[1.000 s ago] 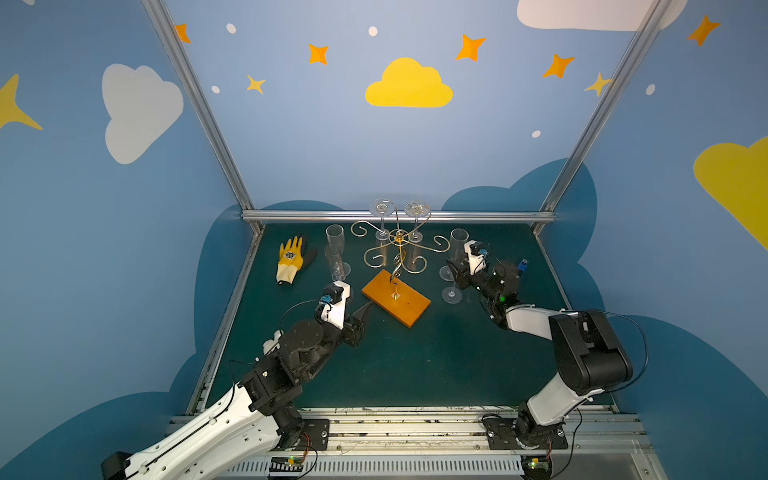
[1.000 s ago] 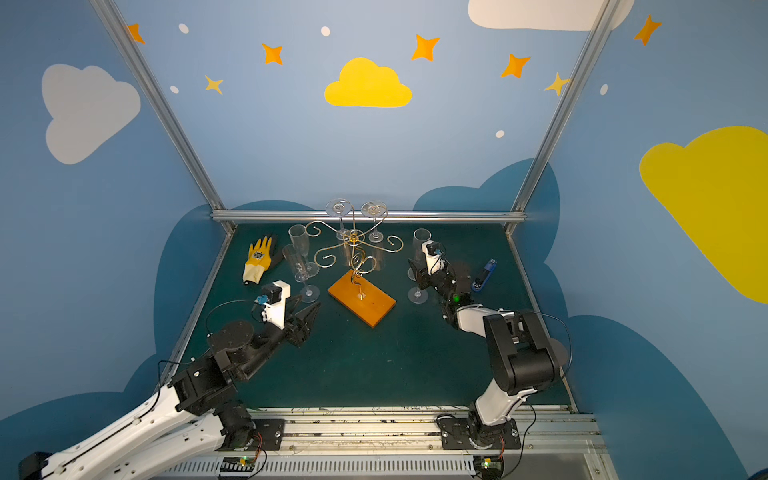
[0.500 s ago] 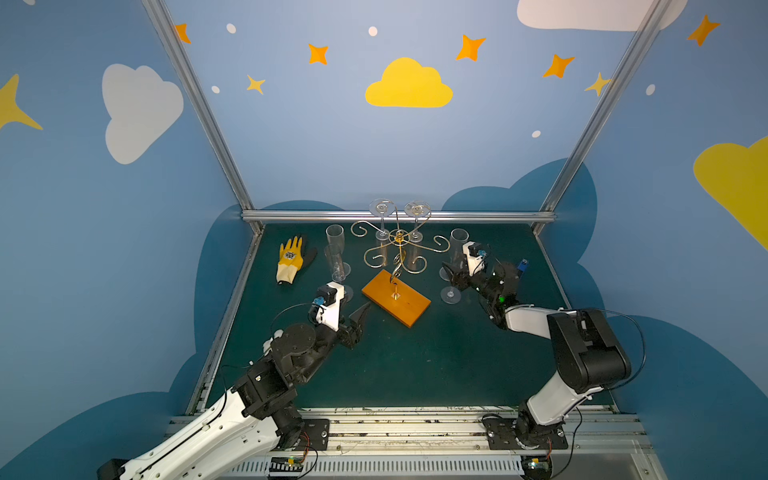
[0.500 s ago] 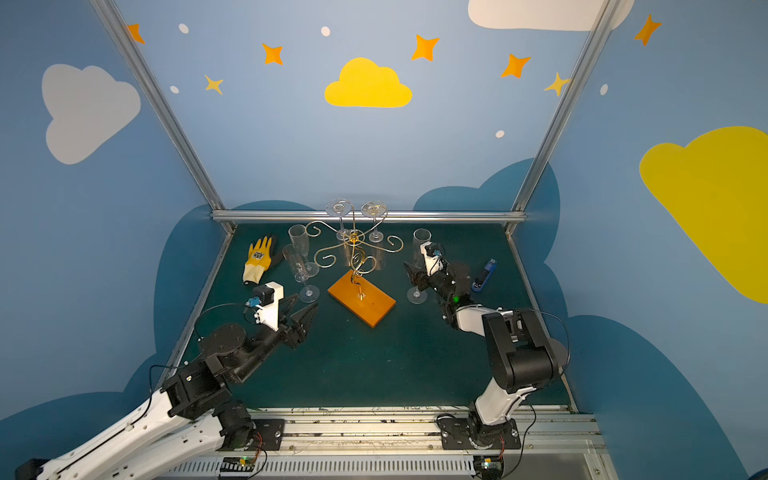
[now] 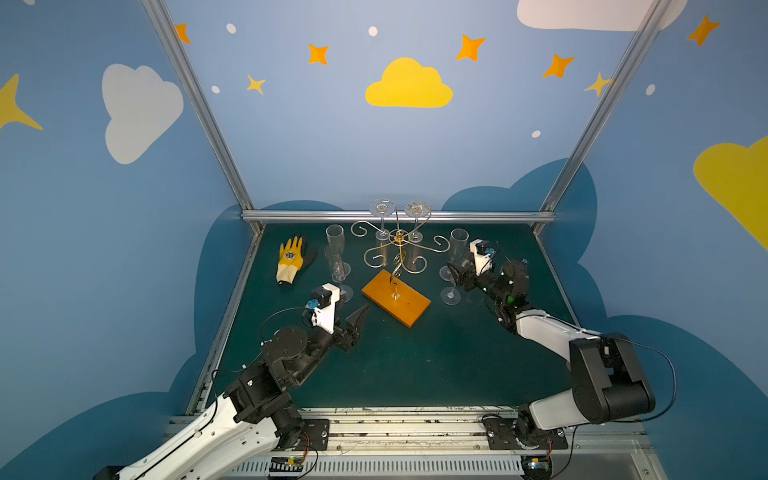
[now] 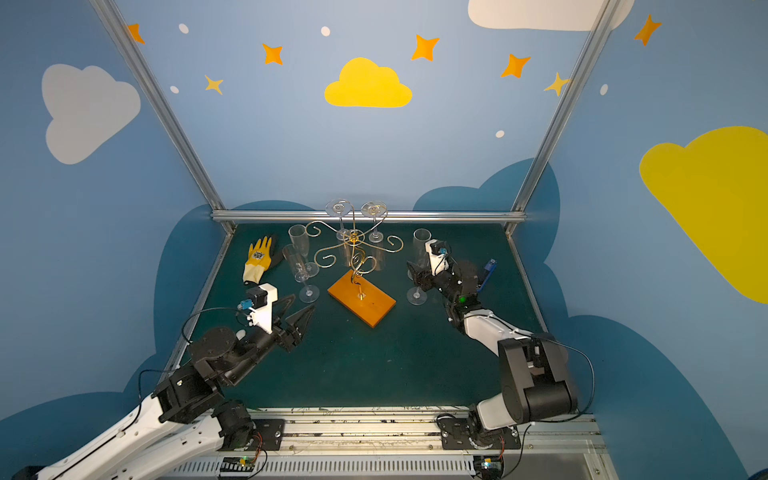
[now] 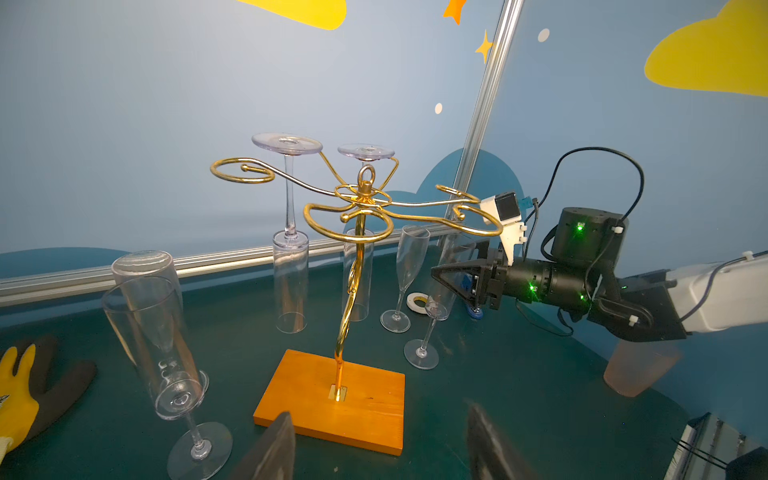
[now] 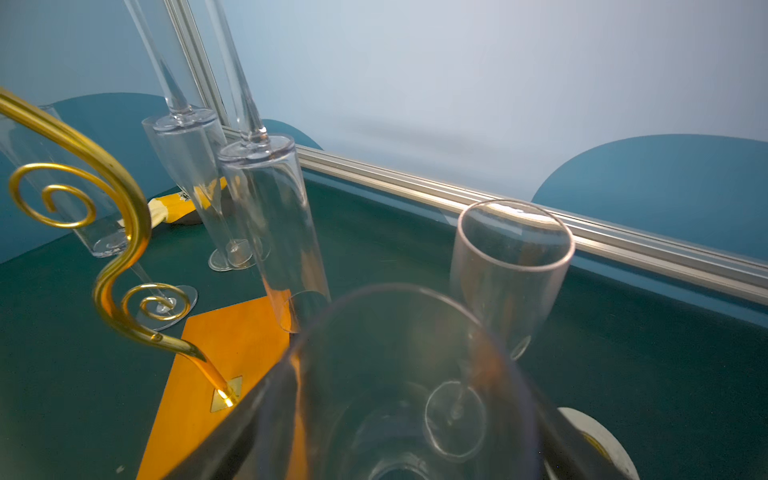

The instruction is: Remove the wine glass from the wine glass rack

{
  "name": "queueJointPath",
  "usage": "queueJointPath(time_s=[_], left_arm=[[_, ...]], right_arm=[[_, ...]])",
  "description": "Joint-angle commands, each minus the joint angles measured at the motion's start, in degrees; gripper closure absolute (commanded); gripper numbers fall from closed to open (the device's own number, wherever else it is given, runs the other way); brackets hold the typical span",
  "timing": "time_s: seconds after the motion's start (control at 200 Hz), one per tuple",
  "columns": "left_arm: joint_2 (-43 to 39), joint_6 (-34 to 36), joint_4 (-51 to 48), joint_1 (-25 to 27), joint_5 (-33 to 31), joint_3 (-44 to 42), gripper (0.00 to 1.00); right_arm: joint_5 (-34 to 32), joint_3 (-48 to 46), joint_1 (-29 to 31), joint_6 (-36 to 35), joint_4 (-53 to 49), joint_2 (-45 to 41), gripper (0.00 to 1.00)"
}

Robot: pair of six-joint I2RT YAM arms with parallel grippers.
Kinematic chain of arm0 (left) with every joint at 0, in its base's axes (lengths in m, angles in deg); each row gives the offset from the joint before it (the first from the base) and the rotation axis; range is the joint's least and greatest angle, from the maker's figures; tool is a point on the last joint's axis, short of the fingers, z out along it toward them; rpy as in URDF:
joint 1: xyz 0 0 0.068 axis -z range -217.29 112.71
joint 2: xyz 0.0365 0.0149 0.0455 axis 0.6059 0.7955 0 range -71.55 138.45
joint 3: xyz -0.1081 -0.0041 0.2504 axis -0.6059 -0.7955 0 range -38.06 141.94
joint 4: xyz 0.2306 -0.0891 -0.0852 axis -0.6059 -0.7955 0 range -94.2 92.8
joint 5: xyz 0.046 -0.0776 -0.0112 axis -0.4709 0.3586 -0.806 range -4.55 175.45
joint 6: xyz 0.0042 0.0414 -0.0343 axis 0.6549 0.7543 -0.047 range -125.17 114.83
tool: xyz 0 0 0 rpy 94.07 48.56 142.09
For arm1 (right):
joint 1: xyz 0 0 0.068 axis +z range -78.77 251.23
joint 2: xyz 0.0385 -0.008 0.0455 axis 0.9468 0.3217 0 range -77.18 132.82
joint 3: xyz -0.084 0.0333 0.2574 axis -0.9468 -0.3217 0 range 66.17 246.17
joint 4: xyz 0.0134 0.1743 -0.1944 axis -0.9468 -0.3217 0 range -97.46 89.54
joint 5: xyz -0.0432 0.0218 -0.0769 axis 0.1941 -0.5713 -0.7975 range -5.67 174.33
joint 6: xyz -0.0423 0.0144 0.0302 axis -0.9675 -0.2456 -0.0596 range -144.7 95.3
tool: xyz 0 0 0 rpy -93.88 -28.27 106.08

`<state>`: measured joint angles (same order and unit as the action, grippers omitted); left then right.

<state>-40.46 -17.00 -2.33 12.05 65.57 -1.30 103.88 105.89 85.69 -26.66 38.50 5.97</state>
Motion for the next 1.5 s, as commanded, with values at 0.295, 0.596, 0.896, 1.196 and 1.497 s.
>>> queueJointPath(time_s=[0.295, 0.596, 0.896, 1.196, 1.497], left_arm=[[3.4, 3.6, -2.2, -0.3, 5.1, 7.5, 0.3], [9.0, 2.2, -5.5, -5.2, 10.8, 16.8, 0.28], [28.6, 3.6, -24.7, -22.7, 26.7, 47.1, 0.25], [58.3, -11.9, -36.0, -39.2, 52.7, 77.2, 0.25], [75.8, -19.6, -37.3, -40.8, 61.0, 88.0, 0.37]], right_arm=[[-2.4, -2.5, -0.5, 4.6, -21.2, -18.3, 0.21], [-6.1, -5.2, -0.5, 8.3, -36.9, -40.3, 0.19], [-1.3, 4.7, -0.1, 12.7, -58.6, -47.0, 0.19], [4.2, 9.8, 0.3, 15.8, -68.5, -50.1, 0.19], [8.8, 17.4, 0.5, 14.4, -81.2, -48.5, 0.19]])
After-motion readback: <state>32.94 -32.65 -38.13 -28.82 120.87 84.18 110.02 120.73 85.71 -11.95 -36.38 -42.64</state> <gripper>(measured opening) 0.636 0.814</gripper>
